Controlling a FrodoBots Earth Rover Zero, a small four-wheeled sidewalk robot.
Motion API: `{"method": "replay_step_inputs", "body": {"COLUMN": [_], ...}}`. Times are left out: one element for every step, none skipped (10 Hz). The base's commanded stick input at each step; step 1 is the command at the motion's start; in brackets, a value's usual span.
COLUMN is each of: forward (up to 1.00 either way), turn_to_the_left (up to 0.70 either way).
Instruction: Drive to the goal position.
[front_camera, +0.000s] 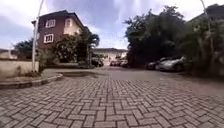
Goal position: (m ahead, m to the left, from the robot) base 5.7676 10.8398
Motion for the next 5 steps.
{"method": "replay_step_inputs", "body": {"forward": [0.69, 0.69, 0.69, 0.69, 0.69], "turn_to_the_left": [0.03, 0.03, 0.03, 0.03, 0.03]}}
